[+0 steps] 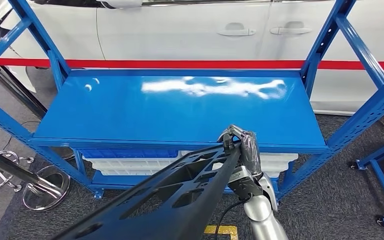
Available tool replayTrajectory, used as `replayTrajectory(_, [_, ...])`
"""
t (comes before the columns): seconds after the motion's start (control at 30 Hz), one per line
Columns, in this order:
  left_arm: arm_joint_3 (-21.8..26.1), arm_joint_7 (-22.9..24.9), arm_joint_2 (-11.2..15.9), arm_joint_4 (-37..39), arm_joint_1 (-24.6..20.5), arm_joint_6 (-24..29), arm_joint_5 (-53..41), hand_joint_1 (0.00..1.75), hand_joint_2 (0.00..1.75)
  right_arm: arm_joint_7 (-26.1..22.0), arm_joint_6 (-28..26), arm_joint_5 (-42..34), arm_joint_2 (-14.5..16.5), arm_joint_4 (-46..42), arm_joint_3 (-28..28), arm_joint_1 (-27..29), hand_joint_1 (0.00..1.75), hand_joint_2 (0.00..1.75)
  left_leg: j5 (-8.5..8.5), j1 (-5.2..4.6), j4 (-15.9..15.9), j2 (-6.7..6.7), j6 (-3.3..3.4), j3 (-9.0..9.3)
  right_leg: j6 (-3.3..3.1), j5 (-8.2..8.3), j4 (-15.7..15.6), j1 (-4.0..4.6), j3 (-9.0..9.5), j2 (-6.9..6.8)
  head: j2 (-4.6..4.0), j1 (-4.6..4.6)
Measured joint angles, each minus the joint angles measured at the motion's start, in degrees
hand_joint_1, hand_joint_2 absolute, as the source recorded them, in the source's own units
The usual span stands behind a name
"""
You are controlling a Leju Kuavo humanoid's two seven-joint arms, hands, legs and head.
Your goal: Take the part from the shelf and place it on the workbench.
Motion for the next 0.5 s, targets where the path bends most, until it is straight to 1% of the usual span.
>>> replayTrajectory(0.03, [0.0,0.0,0.0,0.0,0.0,0.0,0.0,0.0,0.0,0.0,0.0,0.0,0.0,0.0,0.0,0.0,1.75,0.0,0.67,-0.22,-2.6,-0.02,0.36,1.2,0.25,0.11,0.0,0.0,-0.06,-0.03,0.0,0.0])
replayTrajectory(0.1, [0.0,0.0,0.1,0.0,0.0,0.0,0.0,0.0,0.0,0.0,0.0,0.0,0.0,0.0,0.0,0.0,1.75,0.0,0.8,-0.53,-3.5,-0.05,0.66,1.36,0.93,0.42,-0.3,-0.09,-0.18,-0.08,0.0,-0.01])
replayTrajectory(0.13, [0.0,0.0,0.1,0.0,0.0,0.0,0.0,0.0,0.0,0.0,0.0,0.0,0.0,0.0,0.0,0.0,1.75,0.0,1.14,-0.37,-4.0,-0.06,0.9,1.48,1.28,0.47,-0.4,-0.09,-0.17,-0.12,0.0,-0.01])
replayTrajectory(0.17, [0.0,0.0,0.1,0.0,0.0,0.0,0.0,0.0,0.0,0.0,0.0,0.0,0.0,0.0,0.0,0.0,1.75,0.0,1.53,-0.21,-4.5,-0.03,1.15,1.65,1.59,0.21,-0.1,-0.07,-0.27,-0.11,0.0,-0.01])
replayTrajectory(0.2, [0.0,0.0,0.1,0.0,0.0,0.0,0.0,0.0,0.0,0.0,0.0,0.0,0.0,-0.1,0.0,-0.1,1.75,0.0,1.93,-0.05,-5.0,0.03,1.47,1.81,1.85,-0.66,0.9,-0.03,-0.74,-0.07,0.0,0.01])
replayTrajectory(0.23, [0.0,0.0,0.0,0.0,-0.1,0.0,0.0,0.0,0.0,0.0,0.0,0.0,0.0,-0.1,0.0,-0.1,1.75,0.0,2.25,0.1,-5.4,0.1,1.71,1.91,2.04,-2.21,3.3,-0.01,-1.8,-0.04,0.0,0.01])
replayTrajectory(0.3, [0.0,0.0,0.0,0.0,-0.1,0.0,0.0,0.0,0.0,0.0,0.0,0.1,0.0,0.0,0.0,-0.1,1.75,0.0,2.37,-0.04,-5.5,0.18,1.96,1.67,2.3,-5.84,10.2,-0.02,-5.02,0.0,0.0,0.02])
replayTrajectory(0.33, [0.1,0.0,0.0,0.0,0.0,0.0,0.0,0.0,0.0,0.0,0.0,0.1,0.0,0.0,0.0,-0.1,1.75,0.0,2.36,-0.08,-5.4,0.18,1.97,1.55,2.42,-6.82,13.1,-0.03,-6.34,0.0,0.0,0.01])
replayTrajectory(0.37, [0.1,0.0,0.0,0.0,0.0,-0.1,0.0,0.0,0.0,0.0,0.0,0.1,-0.1,0.1,0.0,0.0,1.75,0.0,2.33,-0.09,-5.2,0.17,1.95,1.47,2.52,-6.65,14.1,-0.06,-6.76,-0.01,0.0,0.01])
replayTrajectory(0.4, [0.1,0.0,0.0,0.0,0.1,-0.1,0.1,0.0,0.0,0.0,0.0,0.2,-0.1,0.1,0.0,0.0,1.75,0.0,2.26,-0.08,-5.0,0.14,1.88,1.42,2.59,-5.4,13.0,-0.13,-6.09,-0.02,0.0,0.01])
replayTrajectory(0.43, [0.1,0.0,0.0,0.0,0.1,-0.1,0.1,0.0,0.0,0.0,0.0,0.2,-0.1,0.1,0.0,0.0,1.75,0.0,2.12,-0.05,-4.7,0.09,1.75,1.39,2.62,-3.43,9.9,-0.24,-4.41,-0.04,0.0,0.01])
replayTrajectory(0.47, [0.1,0.0,0.0,0.0,0.1,-0.1,0.1,0.0,0.0,0.0,0.0,0.2,-0.1,0.2,0.0,-0.1,1.75,0.0,1.9,-0.04,-4.4,0.04,1.54,1.31,2.56,-1.9,6.2,-0.32,-2.45,-0.06,0.0,0.01])
replayTrajectory(0.5, [0.1,0.0,-0.1,0.0,0.1,-0.2,0.2,0.0,0.0,0.0,0.0,0.3,-0.1,0.2,0.0,-0.1,1.75,0.0,1.63,-0.13,-3.8,-0.02,1.25,1.13,2.35,-0.84,3.0,-0.31,-0.88,-0.03,0.0,0.01])
